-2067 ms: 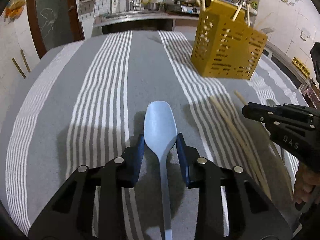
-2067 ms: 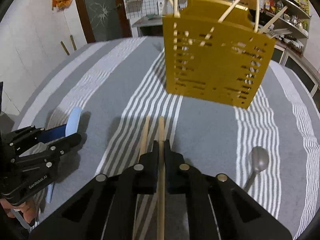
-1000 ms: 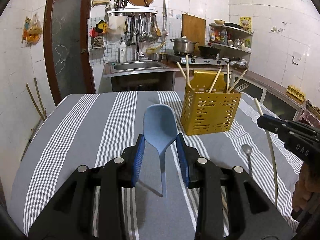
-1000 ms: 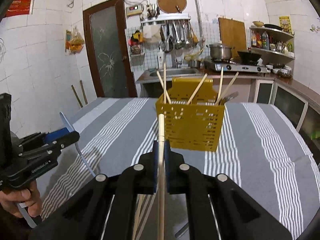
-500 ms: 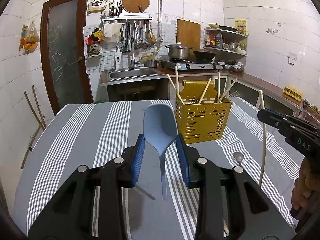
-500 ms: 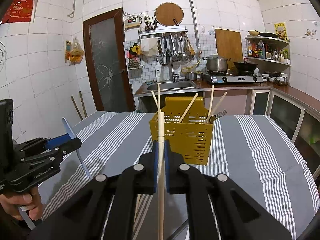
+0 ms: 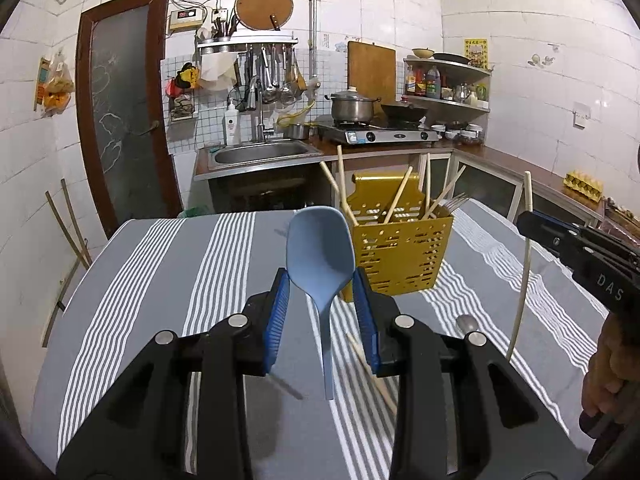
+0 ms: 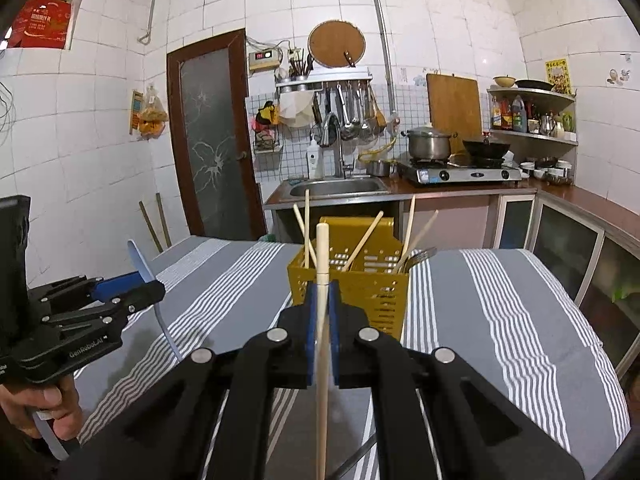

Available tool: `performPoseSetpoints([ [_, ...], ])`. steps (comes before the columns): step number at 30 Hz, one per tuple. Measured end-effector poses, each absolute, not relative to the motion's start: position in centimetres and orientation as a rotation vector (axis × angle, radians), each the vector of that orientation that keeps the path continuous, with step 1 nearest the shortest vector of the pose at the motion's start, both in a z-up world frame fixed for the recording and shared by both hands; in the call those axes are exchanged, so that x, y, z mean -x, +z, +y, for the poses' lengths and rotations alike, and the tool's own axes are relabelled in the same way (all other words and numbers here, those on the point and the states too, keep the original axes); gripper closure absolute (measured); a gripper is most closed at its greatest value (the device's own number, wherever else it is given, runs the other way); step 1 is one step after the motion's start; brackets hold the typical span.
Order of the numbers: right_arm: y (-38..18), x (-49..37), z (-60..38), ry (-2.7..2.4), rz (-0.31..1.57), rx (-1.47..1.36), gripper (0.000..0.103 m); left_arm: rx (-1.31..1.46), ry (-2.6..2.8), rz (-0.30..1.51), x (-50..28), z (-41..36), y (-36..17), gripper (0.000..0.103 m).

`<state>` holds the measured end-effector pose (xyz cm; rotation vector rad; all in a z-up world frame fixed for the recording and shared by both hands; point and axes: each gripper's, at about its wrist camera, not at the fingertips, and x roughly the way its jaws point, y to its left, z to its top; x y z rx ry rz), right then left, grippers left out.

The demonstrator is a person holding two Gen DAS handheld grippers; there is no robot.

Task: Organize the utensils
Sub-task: 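Lift the spoon and chopstick with both tools and carry them over the yellow basket, then lower the spoon and chopstick into the yellow basket and open both tools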

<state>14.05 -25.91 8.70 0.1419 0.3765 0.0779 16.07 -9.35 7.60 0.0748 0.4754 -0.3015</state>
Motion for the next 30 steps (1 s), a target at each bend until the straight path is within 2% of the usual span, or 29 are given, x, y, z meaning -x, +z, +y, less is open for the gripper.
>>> performPoseSetpoints([
  [17,12.3,-15.3,-28.1,0.058,0.292,-0.126,0.097,-0.065,-0.352,0.435,-17.7,-12.3,11.4,0.072],
  [30,18.4,-22.9,-30.4,0.036,0.159,-0.115,0.097,-0.074,-0.391,0.399,-25.9,-16.1,17.6,0.072],
])
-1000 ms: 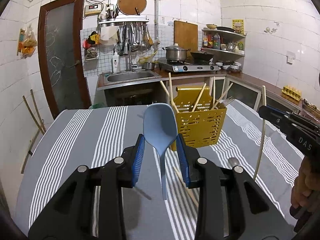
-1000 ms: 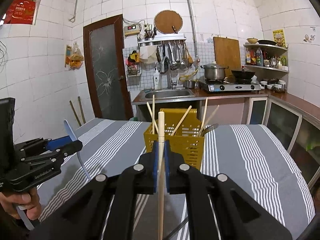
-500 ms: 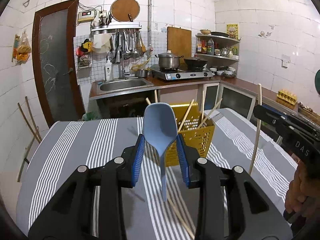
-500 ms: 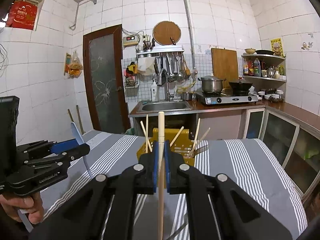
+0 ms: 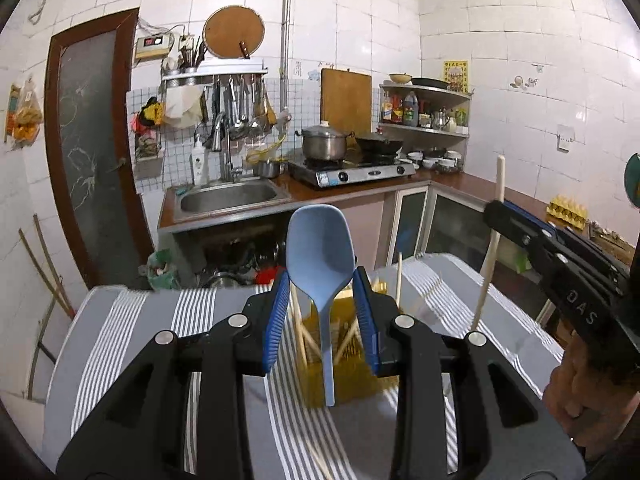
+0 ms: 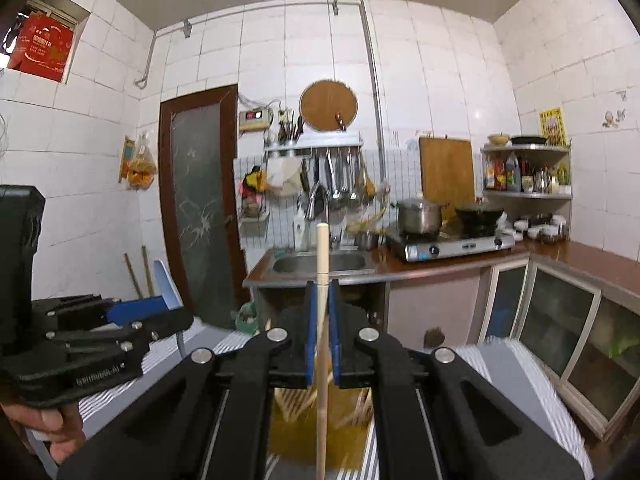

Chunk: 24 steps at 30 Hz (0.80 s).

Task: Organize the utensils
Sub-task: 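Lower the spoon and chopstick into the yellow basket and open both tools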

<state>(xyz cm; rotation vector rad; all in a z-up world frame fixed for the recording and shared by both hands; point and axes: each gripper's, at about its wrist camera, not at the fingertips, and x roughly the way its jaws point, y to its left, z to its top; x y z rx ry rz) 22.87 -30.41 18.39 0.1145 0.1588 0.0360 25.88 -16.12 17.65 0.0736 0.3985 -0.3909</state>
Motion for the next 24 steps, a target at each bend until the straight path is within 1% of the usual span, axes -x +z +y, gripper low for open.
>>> performPoseSetpoints([
  [4,19.7,-26.4,-31.3,0.02,0.132,-0.121,0.097,-0.075,-0.388,0.381,-28.6,-17.5,18.9,0.072],
  [7,19.8,-28.7,-32.0,0.013,0.125,-0.135,0.097,-0.073,-0.387,0.387,-30.9,-18.4,18.7,0.072],
  [13,17.6,-32.4,-32.5,0.012,0.158,-0.146,0.097,-0.076,-0.373,0.454,-34.8,-19.6,15.5,0.071],
  [14,16.7,-33.0,-32.4,0.015,0.18,-0.145,0.095,-0.079,-0.372,0.476,-35.5,-19.7,14.7,0.071],
  [15,15.5,-33.8,-32.3,0.025,0.228,-0.145,0.087,-0.079,-0.371,0.5,-36.1,-19.8,13.8,0.07],
  [16,14.3,-34.3,-32.2,0.029,0.272,-0.147,0.072,-0.073,-0.365,0.536,-36.8,-19.8,12.5,0.061],
  [17,13.6,-34.5,-32.2,0.024,0.293,-0.147,0.068,-0.073,-0.364,0.551,-37.1,-19.6,12.0,0.057],
  [19,13.0,-33.9,-32.8,0.003,0.305,-0.155,0.068,-0.068,-0.357,0.571,-37.0,-19.1,11.2,0.055],
  [22,13.6,-31.8,-33.9,-0.046,0.294,-0.16,0.068,-0.063,-0.349,0.534,-35.2,-17.8,12.1,0.051],
  [24,13.6,-30.2,-34.5,-0.073,0.313,-0.161,0.068,-0.047,-0.335,0.518,-33.8,-16.2,12.8,0.051],
])
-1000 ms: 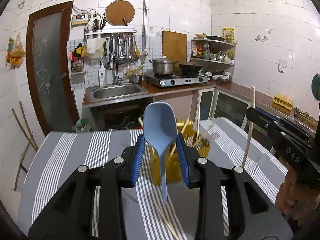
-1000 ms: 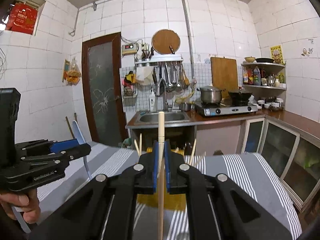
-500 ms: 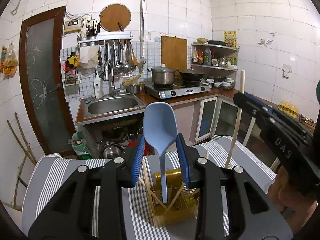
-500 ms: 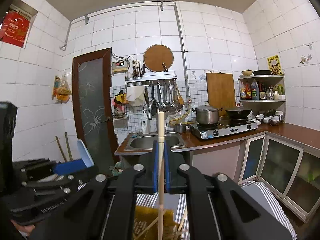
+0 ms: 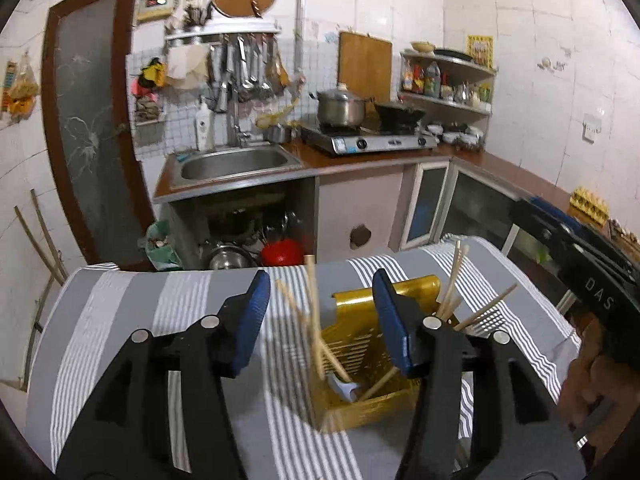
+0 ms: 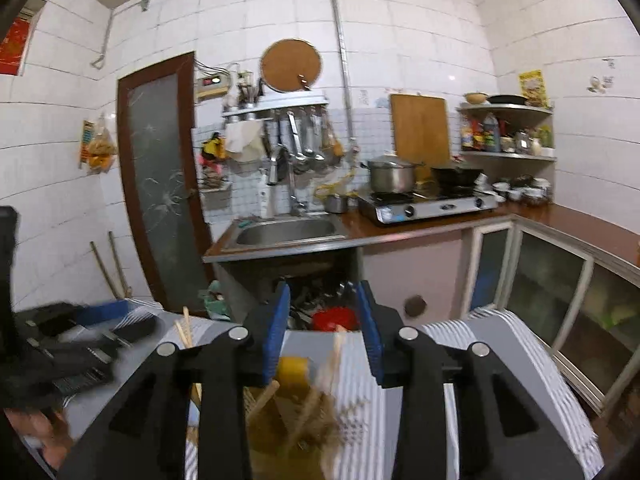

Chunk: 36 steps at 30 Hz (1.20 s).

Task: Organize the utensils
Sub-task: 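Lower the spoon and chopstick into the yellow basket and open both tools, then grasp a wooden chopstick with the left tool while the right tool grasps the metal spoon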

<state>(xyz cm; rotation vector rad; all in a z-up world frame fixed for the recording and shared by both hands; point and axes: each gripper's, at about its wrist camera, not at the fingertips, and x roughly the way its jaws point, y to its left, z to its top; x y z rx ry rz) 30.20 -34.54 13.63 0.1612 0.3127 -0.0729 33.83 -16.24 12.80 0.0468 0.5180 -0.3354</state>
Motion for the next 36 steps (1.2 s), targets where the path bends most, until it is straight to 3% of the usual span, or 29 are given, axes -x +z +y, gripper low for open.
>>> performPoseSetpoints([
  [7,9.1,-23.5,-36.4,-0.16,0.54,-0.173,0.068,-0.03,-0.262,0.587,-27.5,-11.1,9.9,0.049],
  [17,-3.3,-16.7,-32.6,-0.112,0.837,-0.26,0.068,-0.051,-0.313,0.85,-21.1,-11.4,-2.7,0.048],
  [25,-5.5,-18.8,-30.7,-0.073,0.897,-0.278,0.068,-0.01,-0.357,0.967,-22.2,-13.1,-6.1,0.048],
  [36,-6.9,-22.7,-30.5,-0.035,0.936,-0.237,0.065,-0.077,-0.313,0.999,-25.9,-16.1,-7.7,0.05],
])
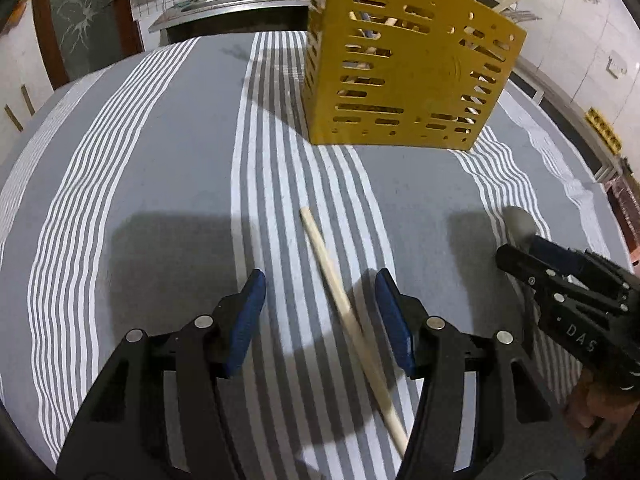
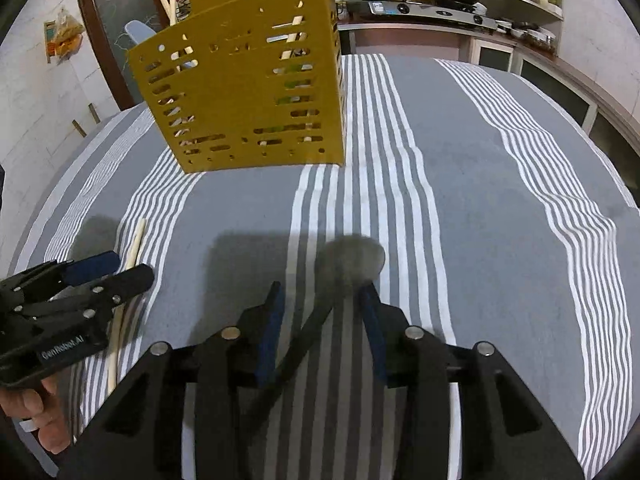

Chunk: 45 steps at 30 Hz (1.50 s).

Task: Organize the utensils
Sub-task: 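Grasp a wooden chopstick with the left tool while the right tool grasps the metal spoon, then lift the chopstick and metal spoon with both tools and carry them above the yellow basket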

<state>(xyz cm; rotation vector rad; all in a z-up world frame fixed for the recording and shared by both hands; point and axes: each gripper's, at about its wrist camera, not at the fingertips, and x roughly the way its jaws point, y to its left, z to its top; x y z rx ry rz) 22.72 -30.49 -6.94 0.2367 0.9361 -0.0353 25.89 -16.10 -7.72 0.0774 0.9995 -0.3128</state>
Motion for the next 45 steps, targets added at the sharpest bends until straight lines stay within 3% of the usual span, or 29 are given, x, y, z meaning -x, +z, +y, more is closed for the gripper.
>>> performPoseSetpoints([
  [2,-6.9,-23.1,-31.1,-0.036,0.932,-0.251,0.083,-0.108,-0.315,0.986,-26.1,-16.6,-7.8,0.062],
  [4,-6.9,-23.4,-31.9,-0.026,0.931,-0.28,0.094,-0.101,-0.319,0.986,-26.6,-16.4,-7.5,0.091],
  [7,-6.8,-23.5,-32.4,-0.004,0.914,-0.309,0.097,-0.073,-0.348,0.996,-27.0,-15.9,-7.3,0.099],
  [17,-3.4,-21.5,-32.6,0.008,0.781,-0.291,0.098,-0.002,-0.418,0.9,-25.3,-14.6,-4.1,0.099],
  [29,5.9,-17.1,-32.1,0.001,0.416,-0.184,0.098,0.036,-0.452,0.659,-21.3,-13.1,4.6,0.099],
  [45,9.6,-16.3,-30.3,0.01,0.318,-0.124,0.098,0.046,-0.47,0.583,-20.5,-13.0,8.2,0.099],
])
